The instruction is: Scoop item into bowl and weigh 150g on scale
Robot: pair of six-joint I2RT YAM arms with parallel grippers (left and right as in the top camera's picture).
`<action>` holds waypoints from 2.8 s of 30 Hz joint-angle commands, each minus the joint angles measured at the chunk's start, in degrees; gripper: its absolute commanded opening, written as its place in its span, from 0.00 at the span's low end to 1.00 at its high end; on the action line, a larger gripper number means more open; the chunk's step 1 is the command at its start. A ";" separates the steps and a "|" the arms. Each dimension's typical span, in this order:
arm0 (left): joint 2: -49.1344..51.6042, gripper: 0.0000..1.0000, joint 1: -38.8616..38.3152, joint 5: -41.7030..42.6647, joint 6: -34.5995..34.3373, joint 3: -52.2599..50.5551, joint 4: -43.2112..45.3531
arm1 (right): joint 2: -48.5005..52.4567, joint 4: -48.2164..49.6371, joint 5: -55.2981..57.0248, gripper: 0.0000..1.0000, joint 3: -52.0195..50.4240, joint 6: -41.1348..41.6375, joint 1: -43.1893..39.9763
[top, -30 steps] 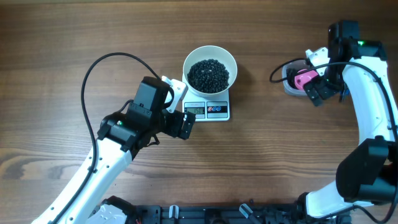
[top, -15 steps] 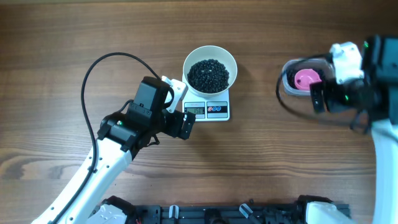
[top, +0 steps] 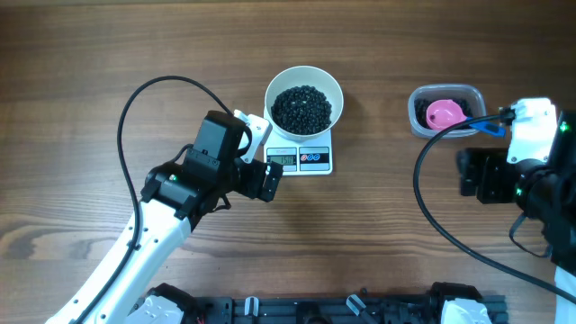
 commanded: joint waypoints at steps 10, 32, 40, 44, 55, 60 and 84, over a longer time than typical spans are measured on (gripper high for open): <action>0.24 1.00 -0.26 -0.31 -0.15 1.05 0.15 | 2.67 -3.91 -0.87 1.00 0.57 1.51 0.13; 0.24 1.00 -0.26 -0.28 -0.15 1.05 0.15 | -21.64 34.49 -5.70 1.00 -25.14 -5.95 1.42; 0.24 1.00 -0.26 -0.31 -0.15 1.05 0.15 | -34.47 67.17 -10.69 1.00 -55.45 -5.79 1.42; 0.24 1.00 -0.26 -0.31 -0.15 1.05 0.15 | -40.68 78.73 -12.96 1.00 -66.95 -5.05 1.42; 0.24 1.00 -0.26 -0.28 -0.17 1.05 0.15 | -53.77 84.06 -11.61 1.00 -79.34 -2.93 1.40; 0.24 1.00 -0.26 -0.31 -0.15 1.05 0.15 | -57.20 86.25 -11.19 1.00 -82.53 -2.95 1.42; 0.24 1.00 -0.26 -0.31 -0.17 1.05 0.15 | -58.45 80.83 -9.25 1.00 -84.61 -2.95 0.17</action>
